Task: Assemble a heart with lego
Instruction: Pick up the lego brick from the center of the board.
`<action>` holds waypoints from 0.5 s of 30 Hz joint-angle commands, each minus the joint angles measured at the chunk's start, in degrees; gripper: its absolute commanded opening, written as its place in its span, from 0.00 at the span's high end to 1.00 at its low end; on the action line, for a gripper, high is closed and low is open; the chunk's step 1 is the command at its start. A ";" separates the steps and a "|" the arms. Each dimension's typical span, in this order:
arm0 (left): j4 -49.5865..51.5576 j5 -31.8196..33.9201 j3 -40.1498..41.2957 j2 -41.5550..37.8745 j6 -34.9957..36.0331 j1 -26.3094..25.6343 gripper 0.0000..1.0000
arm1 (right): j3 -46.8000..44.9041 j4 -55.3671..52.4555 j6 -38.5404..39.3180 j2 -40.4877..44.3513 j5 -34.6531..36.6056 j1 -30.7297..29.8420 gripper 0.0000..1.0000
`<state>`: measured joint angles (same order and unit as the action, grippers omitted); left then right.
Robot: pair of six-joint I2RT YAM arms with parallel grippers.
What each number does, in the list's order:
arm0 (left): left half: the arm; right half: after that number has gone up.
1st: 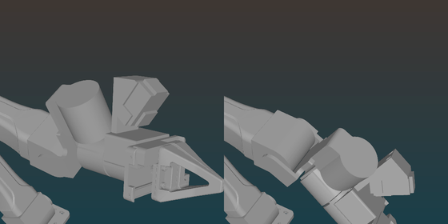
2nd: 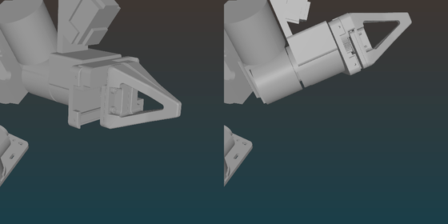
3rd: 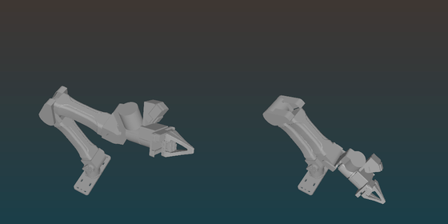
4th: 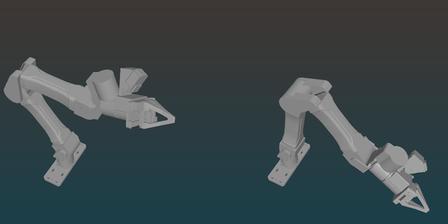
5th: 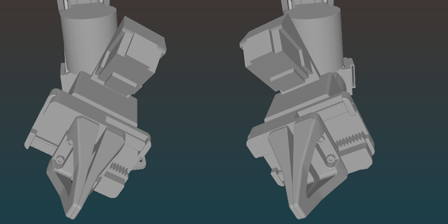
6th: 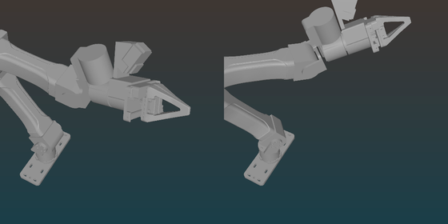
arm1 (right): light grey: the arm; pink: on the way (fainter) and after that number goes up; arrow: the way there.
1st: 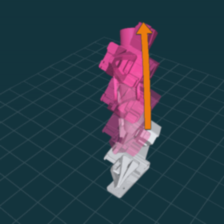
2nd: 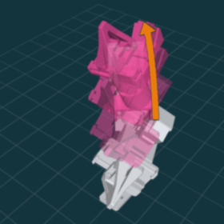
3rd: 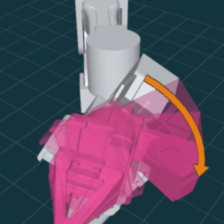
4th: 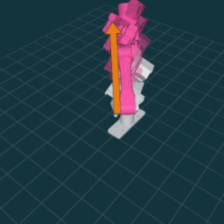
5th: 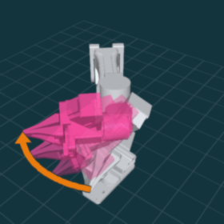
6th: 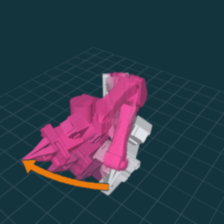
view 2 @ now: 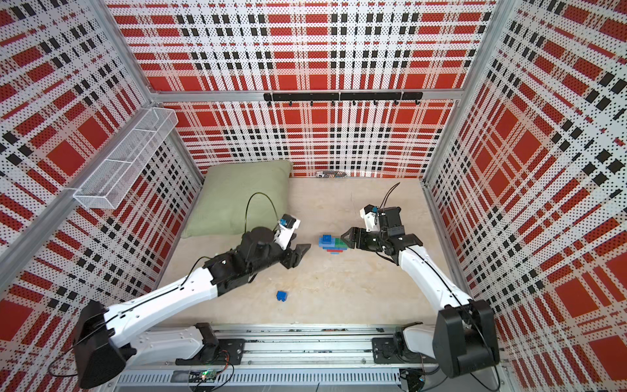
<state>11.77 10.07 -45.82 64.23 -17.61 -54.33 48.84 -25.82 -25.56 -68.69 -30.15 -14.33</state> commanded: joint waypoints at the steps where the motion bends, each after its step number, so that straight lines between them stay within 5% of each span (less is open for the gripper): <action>1: 9.69 13.31 4.95 0.73 -22.65 -4.91 0.31 | -3.15 -4.86 0.03 3.74 2.90 -2.28 0.23; 10: 8.96 16.25 18.22 -0.94 -40.36 -13.04 0.30 | -6.63 -5.54 -1.37 8.48 5.33 -5.62 0.23; 15: -5.08 8.31 22.87 1.14 -36.27 -8.59 0.37 | -6.91 -4.94 -1.17 7.08 4.20 -5.65 0.24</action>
<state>15.86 21.39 -23.75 64.53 -52.69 -64.84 42.35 -30.81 -26.63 -61.47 -26.09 -19.70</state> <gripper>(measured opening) 0.638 0.759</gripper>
